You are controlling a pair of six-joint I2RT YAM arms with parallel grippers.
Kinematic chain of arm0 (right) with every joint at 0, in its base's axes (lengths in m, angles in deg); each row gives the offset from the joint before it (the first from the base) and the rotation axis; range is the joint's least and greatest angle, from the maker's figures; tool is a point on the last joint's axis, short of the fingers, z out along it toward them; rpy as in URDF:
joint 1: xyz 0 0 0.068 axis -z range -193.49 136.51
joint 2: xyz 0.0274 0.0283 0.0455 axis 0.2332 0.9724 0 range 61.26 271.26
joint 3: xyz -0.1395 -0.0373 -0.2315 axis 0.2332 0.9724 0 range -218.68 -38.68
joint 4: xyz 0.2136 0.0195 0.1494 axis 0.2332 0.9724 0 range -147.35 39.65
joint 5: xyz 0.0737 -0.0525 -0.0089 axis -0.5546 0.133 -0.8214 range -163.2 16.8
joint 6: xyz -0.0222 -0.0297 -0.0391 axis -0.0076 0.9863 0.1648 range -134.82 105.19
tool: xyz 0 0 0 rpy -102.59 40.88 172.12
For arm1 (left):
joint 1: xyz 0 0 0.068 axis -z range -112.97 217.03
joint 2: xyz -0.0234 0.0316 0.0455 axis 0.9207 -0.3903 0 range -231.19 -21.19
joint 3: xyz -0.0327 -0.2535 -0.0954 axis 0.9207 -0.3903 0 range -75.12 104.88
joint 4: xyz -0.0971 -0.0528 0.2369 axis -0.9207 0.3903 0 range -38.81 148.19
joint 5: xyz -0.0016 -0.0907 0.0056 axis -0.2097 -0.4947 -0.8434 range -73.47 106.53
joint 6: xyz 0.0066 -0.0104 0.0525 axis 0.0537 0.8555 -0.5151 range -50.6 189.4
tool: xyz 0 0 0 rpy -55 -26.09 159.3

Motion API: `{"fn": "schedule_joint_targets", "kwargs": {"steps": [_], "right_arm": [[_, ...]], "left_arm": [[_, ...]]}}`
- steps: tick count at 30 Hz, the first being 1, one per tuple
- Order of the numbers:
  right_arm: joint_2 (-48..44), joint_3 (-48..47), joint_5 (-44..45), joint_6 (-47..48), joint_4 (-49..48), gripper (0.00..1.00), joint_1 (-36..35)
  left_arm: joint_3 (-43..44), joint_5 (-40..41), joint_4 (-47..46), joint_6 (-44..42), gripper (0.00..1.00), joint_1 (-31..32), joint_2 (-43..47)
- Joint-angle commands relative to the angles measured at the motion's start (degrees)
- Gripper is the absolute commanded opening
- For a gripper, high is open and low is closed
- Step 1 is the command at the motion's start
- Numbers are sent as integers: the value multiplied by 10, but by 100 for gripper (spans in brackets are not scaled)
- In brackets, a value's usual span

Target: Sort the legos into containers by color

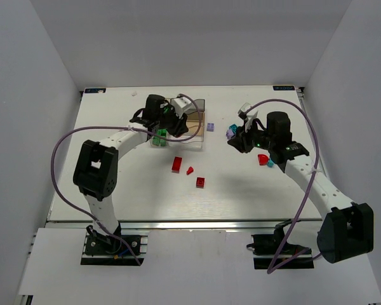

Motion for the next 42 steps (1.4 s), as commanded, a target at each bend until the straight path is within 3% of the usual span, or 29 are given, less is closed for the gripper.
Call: {"fn": "schedule_joint_targets", "kwargs": {"steps": [1, 6, 9, 15, 16, 19, 20, 21, 23, 27, 28, 33, 42], "right_arm": [[-16, 2, 1, 15, -20, 36, 9], [-16, 3, -5, 27, -20, 52, 18], [-19, 6, -27, 51, -18, 68, 25], [-27, 29, -57, 155, -27, 79, 27], [-31, 37, -71, 184, -32, 79, 26], [-40, 70, -100, 414, -22, 83, 26], [-37, 84, -97, 568, -10, 86, 27], [-23, 88, -86, 631, 5, 89, 27], [13, 42, -32, 739, 35, 89, 28], [198, -158, 3, 804, 272, 83, 41], [223, -191, 8, 808, 292, 82, 43], [301, -236, 71, 846, 277, 82, 46], [390, -302, 131, 849, 286, 88, 60]], "left_arm": [[39, 30, 4, -22, 35, 10, -13], [53, 57, -5, -20, 54, 10, -24], [51, 64, -8, -12, 61, 10, -12], [-9, 76, -50, 36, 64, 10, 67], [-27, 79, -53, 72, 63, 10, 81], [-41, 92, -26, 150, 29, -2, 142], [-44, 106, 8, 162, 20, -2, 159], [-49, 114, 20, 167, 11, -2, 198], [-101, 122, 17, 170, 10, -2, 250], [-233, 179, -50, 211, 57, -2, 422], [-250, 194, -53, 206, 61, -2, 442], [-313, 273, -52, 181, 70, 11, 510], [-301, 237, -53, 185, 71, 11, 521]]}}
